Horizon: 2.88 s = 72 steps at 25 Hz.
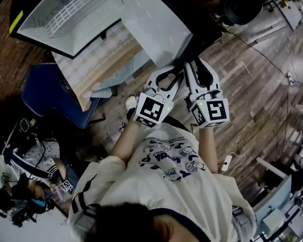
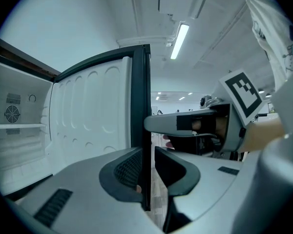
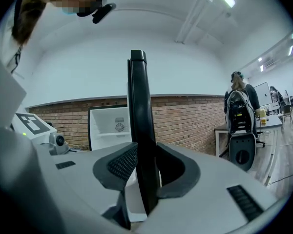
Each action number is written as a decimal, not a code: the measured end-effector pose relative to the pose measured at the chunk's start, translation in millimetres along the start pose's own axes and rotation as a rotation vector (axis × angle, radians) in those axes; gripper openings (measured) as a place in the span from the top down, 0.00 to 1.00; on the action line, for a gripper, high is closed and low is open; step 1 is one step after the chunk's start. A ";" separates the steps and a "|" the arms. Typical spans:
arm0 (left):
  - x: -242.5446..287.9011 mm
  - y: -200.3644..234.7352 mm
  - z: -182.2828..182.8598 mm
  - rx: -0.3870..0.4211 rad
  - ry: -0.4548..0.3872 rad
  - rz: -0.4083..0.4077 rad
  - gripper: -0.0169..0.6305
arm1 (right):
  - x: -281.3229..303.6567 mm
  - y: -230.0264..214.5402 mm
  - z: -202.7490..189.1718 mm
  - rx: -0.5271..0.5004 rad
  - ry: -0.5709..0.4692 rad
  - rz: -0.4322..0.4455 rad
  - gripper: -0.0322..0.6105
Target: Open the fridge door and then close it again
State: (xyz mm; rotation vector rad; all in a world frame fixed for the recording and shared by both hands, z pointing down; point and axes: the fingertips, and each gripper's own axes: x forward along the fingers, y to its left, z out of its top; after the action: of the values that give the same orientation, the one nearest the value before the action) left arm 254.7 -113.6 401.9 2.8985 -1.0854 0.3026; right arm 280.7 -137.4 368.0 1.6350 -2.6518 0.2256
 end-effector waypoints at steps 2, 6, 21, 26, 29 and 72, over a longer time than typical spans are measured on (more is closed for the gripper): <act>3.7 0.8 -0.2 -0.001 0.003 -0.004 0.84 | 1.2 -9.7 1.4 0.003 -0.006 -0.019 0.75; 6.9 3.4 -0.9 0.000 0.009 -0.008 0.84 | 4.4 -27.2 4.7 0.012 -0.018 -0.052 0.76; 2.4 16.4 -4.2 -0.007 0.020 0.025 0.84 | 12.4 -69.5 10.9 -0.036 -0.021 -0.090 0.78; 0.1 17.9 -4.0 -0.014 0.017 0.035 0.84 | 14.0 -75.3 11.4 -0.040 -0.018 -0.083 0.79; -1.3 18.2 -3.6 -0.020 0.013 0.036 0.84 | 14.8 -76.8 11.8 -0.045 -0.013 -0.078 0.79; -35.9 4.1 0.3 -0.039 -0.029 0.096 0.84 | -10.9 21.1 -3.8 -0.044 0.014 0.046 0.80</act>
State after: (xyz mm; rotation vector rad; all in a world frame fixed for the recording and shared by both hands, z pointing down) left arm 225.5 -93.5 394.6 2.8305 -1.2225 0.2401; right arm 266.6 -117.9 368.4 1.5552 -2.6665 0.1777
